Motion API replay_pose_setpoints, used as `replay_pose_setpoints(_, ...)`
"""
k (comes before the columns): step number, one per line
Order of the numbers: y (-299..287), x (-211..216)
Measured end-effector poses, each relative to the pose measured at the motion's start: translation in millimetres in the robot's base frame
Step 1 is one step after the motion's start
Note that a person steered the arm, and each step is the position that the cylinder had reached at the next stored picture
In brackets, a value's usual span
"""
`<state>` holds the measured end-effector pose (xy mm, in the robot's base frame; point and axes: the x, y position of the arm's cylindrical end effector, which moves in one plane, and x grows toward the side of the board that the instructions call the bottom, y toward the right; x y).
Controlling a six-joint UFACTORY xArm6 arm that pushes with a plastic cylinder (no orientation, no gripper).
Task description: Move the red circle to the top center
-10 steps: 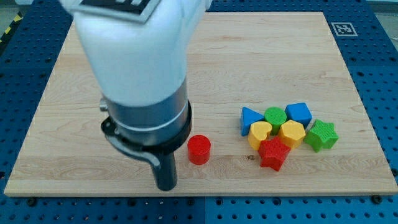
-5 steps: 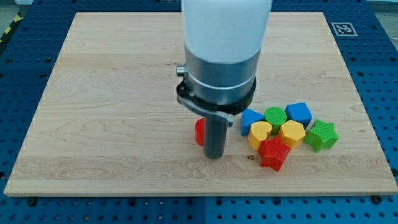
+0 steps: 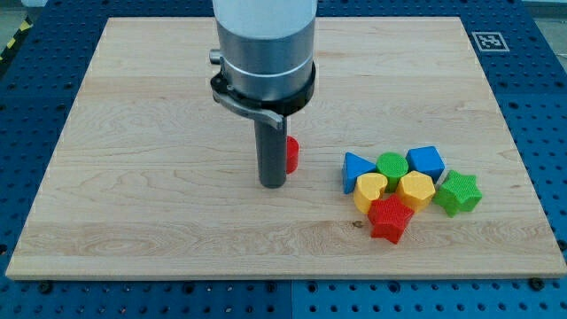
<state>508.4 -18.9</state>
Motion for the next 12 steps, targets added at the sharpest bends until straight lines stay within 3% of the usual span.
replay_pose_setpoints(2,5.1,-45.7)
replay_pose_setpoints(4,62.5,-38.0)
replay_pose_setpoints(9,26.6,-77.1)
replay_pose_setpoints(12,27.8,-151.0)
